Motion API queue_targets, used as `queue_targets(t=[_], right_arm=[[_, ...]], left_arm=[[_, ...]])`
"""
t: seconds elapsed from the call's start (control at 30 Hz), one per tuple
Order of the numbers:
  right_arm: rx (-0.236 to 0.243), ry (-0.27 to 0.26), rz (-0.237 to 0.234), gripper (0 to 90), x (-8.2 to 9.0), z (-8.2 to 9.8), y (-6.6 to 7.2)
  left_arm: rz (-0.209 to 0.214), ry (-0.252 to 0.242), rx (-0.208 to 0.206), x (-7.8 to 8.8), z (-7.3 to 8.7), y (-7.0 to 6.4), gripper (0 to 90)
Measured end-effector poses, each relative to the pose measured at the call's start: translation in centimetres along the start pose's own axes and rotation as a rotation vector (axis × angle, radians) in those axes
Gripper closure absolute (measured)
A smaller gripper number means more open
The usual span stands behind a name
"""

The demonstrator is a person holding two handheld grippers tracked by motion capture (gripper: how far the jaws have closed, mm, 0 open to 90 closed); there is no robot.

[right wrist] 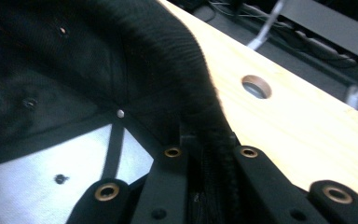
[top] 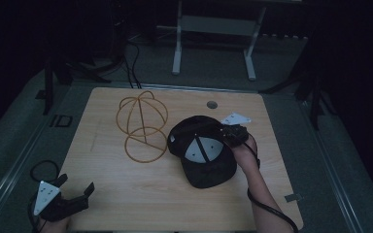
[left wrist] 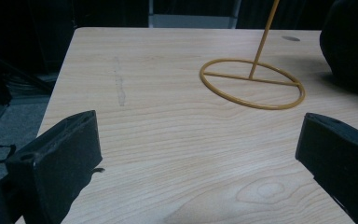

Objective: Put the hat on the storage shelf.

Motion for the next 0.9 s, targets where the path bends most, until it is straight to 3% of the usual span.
queue_targets(t=[0.33,0.7,0.9], right_arm=[[-0.026,-0.041,-0.050,88.8,1.6,-1.3,0.8],[-0.032,-0.107,-0.051,88.8,4.5,-3.0,0.8],[-0.034,-0.157,-0.037,88.8,6.8,-4.4,0.7]], left_arm=[[-0.006,-0.001,-0.003,0.1,0.0,0.0,0.4],[-0.009,0.002,-0.011,0.0,-0.1,-0.3,0.4],[0.037,-0.003,-0.009,-0.1,-0.5,-1.4,0.4]])
Point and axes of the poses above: each handheld gripper's, and its own axes: x roughly backward along the jaws, z roughly out of its underside, y roughly to its left, the point moved 4 cm from there along -x, roughly forward along the jaws, and after that the axes turned 12 degrees about -x, right-handed, at the moved point
